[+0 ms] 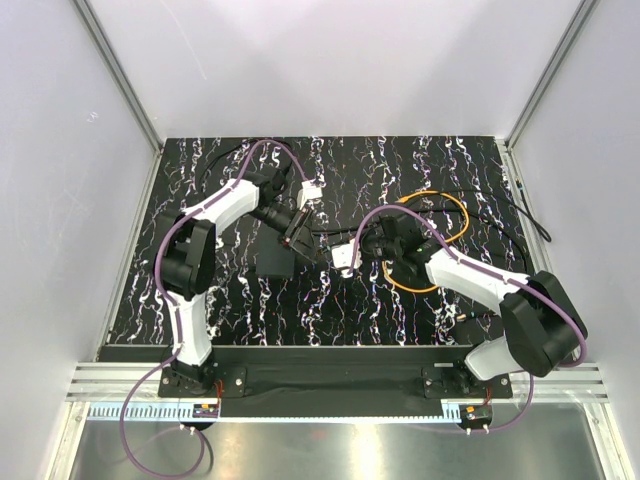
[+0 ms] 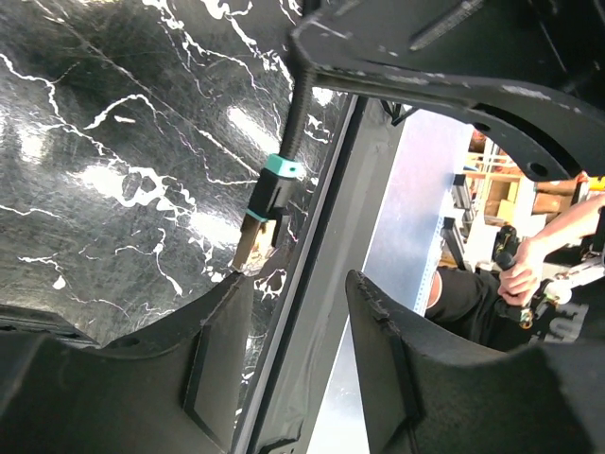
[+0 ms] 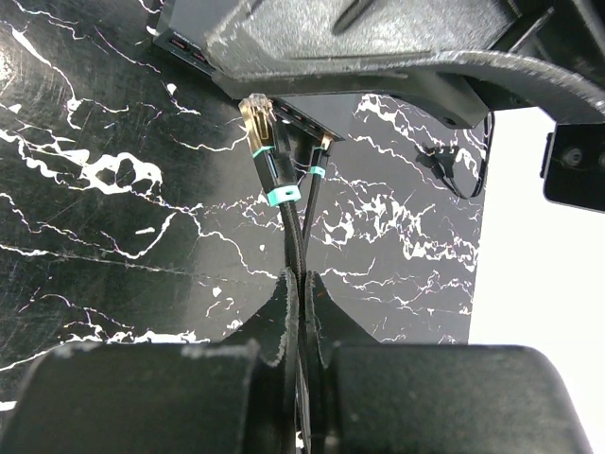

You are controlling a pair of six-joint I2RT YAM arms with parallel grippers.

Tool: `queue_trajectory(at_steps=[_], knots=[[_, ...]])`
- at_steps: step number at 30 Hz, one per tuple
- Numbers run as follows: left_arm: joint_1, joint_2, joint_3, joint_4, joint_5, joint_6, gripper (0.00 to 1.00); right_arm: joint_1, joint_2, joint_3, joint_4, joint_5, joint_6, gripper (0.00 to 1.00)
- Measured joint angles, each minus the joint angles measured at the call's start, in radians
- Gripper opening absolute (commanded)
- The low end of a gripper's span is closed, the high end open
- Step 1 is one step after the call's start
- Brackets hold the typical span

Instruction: Insert the plug into the switch port

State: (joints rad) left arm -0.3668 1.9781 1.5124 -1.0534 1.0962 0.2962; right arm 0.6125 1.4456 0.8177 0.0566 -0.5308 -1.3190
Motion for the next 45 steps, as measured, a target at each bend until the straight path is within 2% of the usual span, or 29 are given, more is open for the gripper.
queue_trajectory(at_steps=[13, 16, 17, 19, 20, 23, 24, 25, 27, 28, 31, 38, 45], knots=[[0.002, 0.032, 0.008, 0.042, -0.026, -0.03, 0.49, 0.0, -0.007, -0.003, 0.018, -0.01, -0.001, 0.0], [0.007, 0.035, 0.01, 0.034, -0.03, -0.024, 0.41, 0.0, -0.006, -0.003, 0.022, -0.012, -0.004, 0.0], [0.01, 0.035, 0.01, 0.034, -0.029, -0.022, 0.33, 0.0, -0.006, -0.003, 0.022, -0.012, -0.005, 0.0], [0.015, 0.035, 0.011, 0.034, -0.018, -0.019, 0.27, 0.0, -0.006, -0.003, 0.023, -0.012, -0.008, 0.0], [0.016, 0.035, 0.011, 0.034, -0.011, -0.017, 0.21, 0.0, -0.006, -0.003, 0.023, -0.012, -0.008, 0.0], [0.018, 0.035, 0.014, 0.029, 0.007, -0.012, 0.13, 0.0, -0.006, -0.003, 0.024, -0.011, -0.008, 0.0], [0.018, 0.035, 0.016, 0.023, 0.011, -0.006, 0.06, 0.0, -0.006, -0.003, 0.024, -0.011, -0.009, 0.0], [0.018, 0.035, 0.019, 0.016, 0.015, -0.002, 0.03, 0.0, -0.006, -0.003, 0.024, -0.011, -0.008, 0.02], [0.018, 0.035, 0.023, 0.006, 0.019, 0.007, 0.0, 0.0, -0.006, -0.003, 0.019, -0.013, -0.006, 0.22], [0.018, 0.035, 0.025, 0.003, 0.019, 0.013, 0.0, 0.0, -0.006, -0.002, 0.011, -0.015, -0.003, 0.35], [0.018, 0.035, 0.026, 0.0, 0.021, 0.031, 0.0, 0.0, -0.006, 0.027, -0.038, -0.046, 0.006, 0.45], [0.018, 0.035, 0.036, -0.005, 0.02, 0.068, 0.0, 0.0, 0.031, 0.191, -0.179, -0.107, 0.107, 0.36], [0.018, 0.035, 0.051, -0.03, 0.018, 0.106, 0.0, 0.001, 0.07, 0.249, -0.295, -0.145, 0.117, 0.37]])
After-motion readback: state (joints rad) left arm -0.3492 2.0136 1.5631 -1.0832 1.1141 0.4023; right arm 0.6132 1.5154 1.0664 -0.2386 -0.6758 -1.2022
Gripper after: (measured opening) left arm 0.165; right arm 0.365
